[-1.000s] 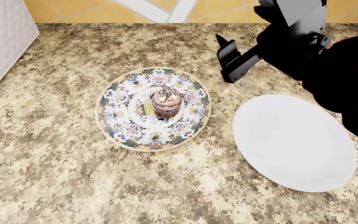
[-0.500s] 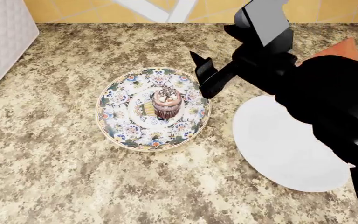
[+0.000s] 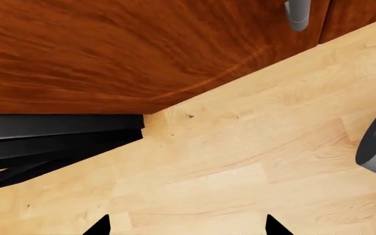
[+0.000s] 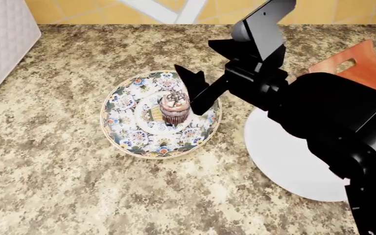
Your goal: Move the dessert items from the plate to the tray.
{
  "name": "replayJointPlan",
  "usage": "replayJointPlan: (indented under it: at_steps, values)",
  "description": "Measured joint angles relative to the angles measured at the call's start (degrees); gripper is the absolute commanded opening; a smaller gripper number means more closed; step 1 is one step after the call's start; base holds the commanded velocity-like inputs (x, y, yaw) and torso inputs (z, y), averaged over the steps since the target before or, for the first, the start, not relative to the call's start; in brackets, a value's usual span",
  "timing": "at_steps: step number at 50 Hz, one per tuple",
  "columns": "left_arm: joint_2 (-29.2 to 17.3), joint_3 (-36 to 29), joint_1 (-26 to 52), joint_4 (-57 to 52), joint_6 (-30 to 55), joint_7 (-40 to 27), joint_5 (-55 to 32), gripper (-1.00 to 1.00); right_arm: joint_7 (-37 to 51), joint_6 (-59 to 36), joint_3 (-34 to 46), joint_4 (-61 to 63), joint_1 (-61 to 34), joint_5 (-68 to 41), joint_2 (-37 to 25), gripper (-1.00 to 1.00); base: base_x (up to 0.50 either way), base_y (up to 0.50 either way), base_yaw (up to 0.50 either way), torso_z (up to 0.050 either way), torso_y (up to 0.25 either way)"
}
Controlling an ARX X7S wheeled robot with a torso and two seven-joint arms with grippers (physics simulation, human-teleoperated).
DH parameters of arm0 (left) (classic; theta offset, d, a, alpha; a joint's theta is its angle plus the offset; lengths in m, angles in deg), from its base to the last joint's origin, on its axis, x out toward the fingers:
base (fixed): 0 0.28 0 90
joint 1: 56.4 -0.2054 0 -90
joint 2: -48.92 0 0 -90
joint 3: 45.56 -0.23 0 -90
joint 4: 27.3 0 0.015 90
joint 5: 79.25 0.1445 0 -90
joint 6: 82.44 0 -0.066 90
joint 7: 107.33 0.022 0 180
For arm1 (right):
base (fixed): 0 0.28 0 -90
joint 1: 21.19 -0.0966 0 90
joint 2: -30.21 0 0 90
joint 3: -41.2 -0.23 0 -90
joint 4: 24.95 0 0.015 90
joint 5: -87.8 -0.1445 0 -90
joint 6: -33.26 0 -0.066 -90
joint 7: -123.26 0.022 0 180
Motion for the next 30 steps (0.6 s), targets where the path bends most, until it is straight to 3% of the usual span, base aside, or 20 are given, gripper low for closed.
replayJointPlan:
  at_steps: [30]
  values:
    - [-0.1, -0.3, -0.2, 0.0, 0.1, 0.0, 0.1, 1.00, -2.3, 0.0, 2.0, 0.1, 3.0, -3.4, 2.5, 1.00, 0.00, 0.00, 0.00, 0.000, 0.000]
